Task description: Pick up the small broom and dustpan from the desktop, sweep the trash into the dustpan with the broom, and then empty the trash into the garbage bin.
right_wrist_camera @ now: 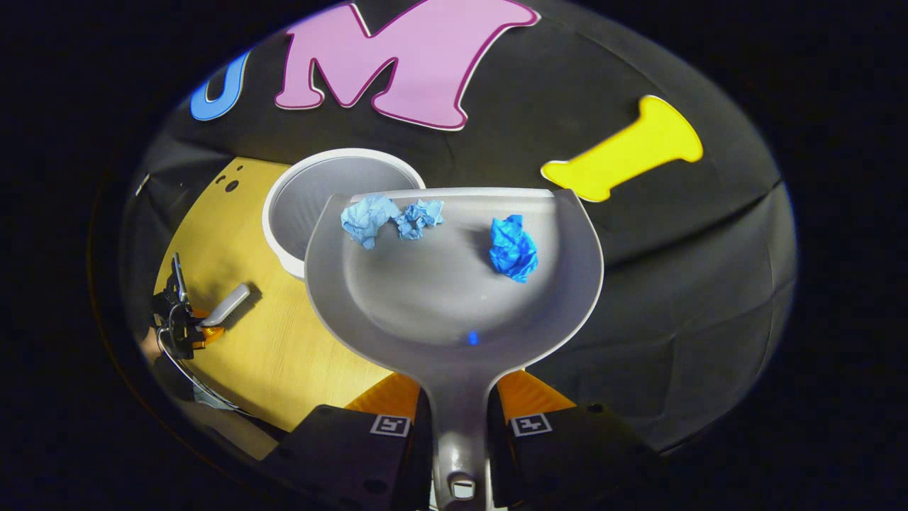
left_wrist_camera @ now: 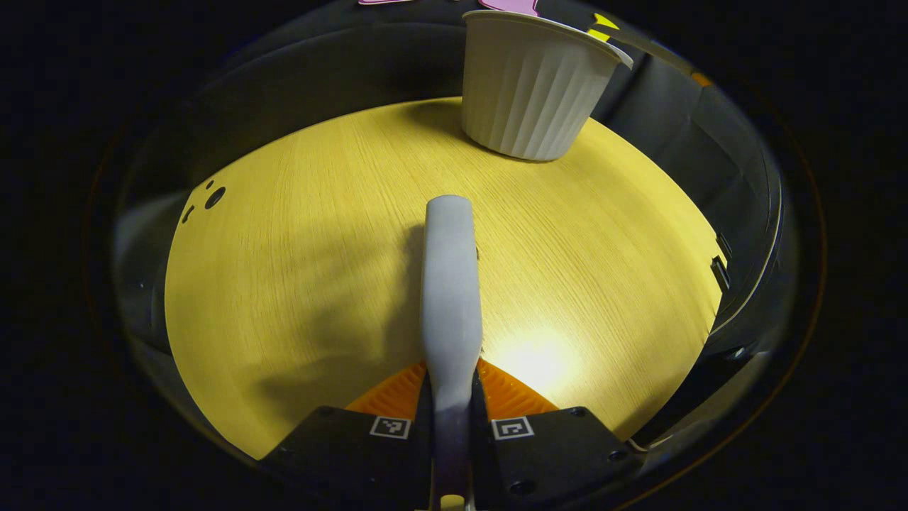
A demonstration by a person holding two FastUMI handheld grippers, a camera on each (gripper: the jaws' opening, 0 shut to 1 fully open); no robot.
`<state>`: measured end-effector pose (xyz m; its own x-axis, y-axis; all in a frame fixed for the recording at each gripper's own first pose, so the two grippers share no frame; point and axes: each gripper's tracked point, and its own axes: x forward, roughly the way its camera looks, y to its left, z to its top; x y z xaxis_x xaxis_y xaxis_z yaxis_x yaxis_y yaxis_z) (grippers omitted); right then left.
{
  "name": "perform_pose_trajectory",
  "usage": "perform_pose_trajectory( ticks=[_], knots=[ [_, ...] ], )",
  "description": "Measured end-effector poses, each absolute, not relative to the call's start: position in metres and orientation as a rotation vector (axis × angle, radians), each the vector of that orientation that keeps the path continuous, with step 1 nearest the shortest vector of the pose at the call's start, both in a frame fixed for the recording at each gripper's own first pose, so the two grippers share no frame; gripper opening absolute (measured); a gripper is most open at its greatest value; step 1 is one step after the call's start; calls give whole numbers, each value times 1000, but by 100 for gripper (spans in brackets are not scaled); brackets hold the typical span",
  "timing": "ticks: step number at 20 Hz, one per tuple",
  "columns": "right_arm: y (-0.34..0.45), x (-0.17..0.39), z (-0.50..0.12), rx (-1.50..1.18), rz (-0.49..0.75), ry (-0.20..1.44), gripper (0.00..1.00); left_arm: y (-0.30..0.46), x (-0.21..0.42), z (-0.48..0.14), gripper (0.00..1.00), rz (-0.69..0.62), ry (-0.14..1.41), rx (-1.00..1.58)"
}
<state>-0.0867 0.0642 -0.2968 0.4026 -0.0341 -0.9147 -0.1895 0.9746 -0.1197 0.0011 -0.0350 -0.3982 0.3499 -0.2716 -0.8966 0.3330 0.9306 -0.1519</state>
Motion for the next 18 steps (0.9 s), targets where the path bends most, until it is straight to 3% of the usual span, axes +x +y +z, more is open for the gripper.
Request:
perform_pose_trajectory(
  ticks=[12, 18],
  knots=[
    [47, -53, -289, -697, 257, 1334, 36, -27, 0, -403, 27, -394, 1141, 51],
    [54, -41, -293, -745, 286, 1335, 36, -26, 0, -404, 27, -388, 1142, 44]
  ],
)
